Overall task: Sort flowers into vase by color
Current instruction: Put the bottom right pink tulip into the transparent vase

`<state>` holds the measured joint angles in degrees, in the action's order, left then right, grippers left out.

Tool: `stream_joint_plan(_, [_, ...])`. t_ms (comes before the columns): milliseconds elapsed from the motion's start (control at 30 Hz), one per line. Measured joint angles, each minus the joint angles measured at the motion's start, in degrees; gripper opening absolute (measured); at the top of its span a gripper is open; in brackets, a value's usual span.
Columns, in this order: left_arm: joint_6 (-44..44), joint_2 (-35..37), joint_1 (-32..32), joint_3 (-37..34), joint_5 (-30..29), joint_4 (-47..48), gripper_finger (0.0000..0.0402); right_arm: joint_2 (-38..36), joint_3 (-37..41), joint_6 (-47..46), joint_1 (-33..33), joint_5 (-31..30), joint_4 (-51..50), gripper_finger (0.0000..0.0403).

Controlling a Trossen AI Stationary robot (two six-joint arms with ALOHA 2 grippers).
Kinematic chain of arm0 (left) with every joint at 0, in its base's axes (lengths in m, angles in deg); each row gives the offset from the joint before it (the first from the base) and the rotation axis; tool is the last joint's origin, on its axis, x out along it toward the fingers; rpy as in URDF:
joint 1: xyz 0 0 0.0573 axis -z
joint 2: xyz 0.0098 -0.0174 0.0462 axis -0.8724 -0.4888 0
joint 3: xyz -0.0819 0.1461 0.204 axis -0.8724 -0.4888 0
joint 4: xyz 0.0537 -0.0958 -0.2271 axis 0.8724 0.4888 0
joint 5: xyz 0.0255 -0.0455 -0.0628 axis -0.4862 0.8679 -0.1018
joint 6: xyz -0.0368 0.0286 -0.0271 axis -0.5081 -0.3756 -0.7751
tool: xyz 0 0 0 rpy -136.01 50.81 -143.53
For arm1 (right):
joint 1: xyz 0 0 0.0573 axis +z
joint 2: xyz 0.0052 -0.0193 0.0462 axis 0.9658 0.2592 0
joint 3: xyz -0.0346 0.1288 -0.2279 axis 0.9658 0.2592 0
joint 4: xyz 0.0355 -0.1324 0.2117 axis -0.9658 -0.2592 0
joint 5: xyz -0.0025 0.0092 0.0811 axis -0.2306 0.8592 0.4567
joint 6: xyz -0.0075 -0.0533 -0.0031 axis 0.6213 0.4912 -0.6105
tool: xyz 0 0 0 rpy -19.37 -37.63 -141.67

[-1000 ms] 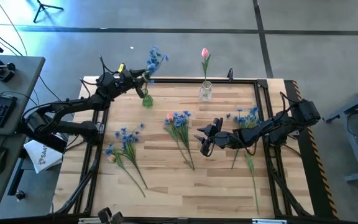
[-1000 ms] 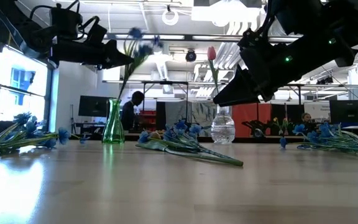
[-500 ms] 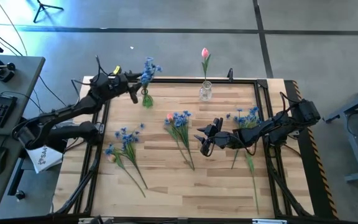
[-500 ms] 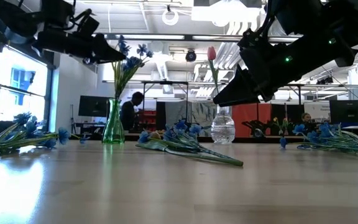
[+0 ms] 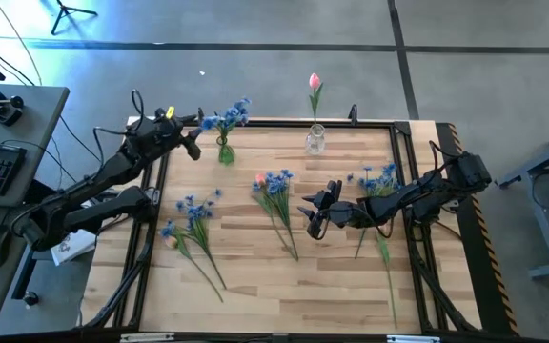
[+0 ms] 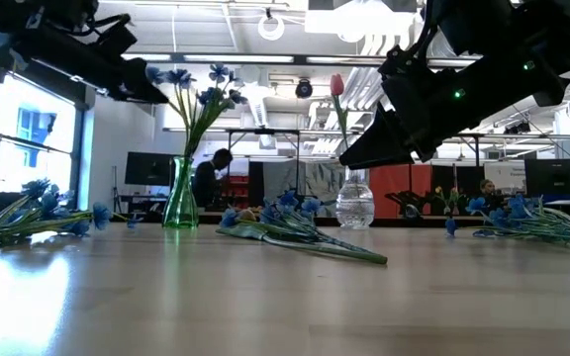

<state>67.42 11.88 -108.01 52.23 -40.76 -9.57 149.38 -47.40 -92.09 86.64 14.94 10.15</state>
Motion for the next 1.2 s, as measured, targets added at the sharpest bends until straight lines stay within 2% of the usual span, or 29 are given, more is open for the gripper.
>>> stream_joint_plan(200, [-2.8,1.1,0.0,0.0,-4.9,4.0,0.0205,0.0,0.0,0.0,0.0,0.0,0.0,0.0161])
stream_joint_plan(400, [-8.6,1.1,1.8,0.0,-4.5,8.3,0.0233,0.0,0.0,0.0,0.0,0.0,0.0,0.0161])
stream_joint_plan(600, [-13.9,1.0,10.1,0.0,-4.6,18.6,0.0220,0.0,0.0,0.0,0.0,0.8,0.6,0.0161])
stream_joint_plan(767, [-18.9,1.0,19.7,0.0,-6.6,22.5,0.0197,0.0,0.0,0.0,0.0,5.9,2.1,0.0161])
stream_joint_plan(1033, [-20.6,1.0,38.0,-4.5,-6.5,14.0,0.0172,-3.1,0.0,-1.0,0.0,9.9,1.7,0.0161])
stream_joint_plan(1200, [-19.3,0.7,46.7,-9.9,-6.5,-0.4,0.0170,-10.8,-0.1,-8.8,-0.5,9.6,-8.1,0.0161])
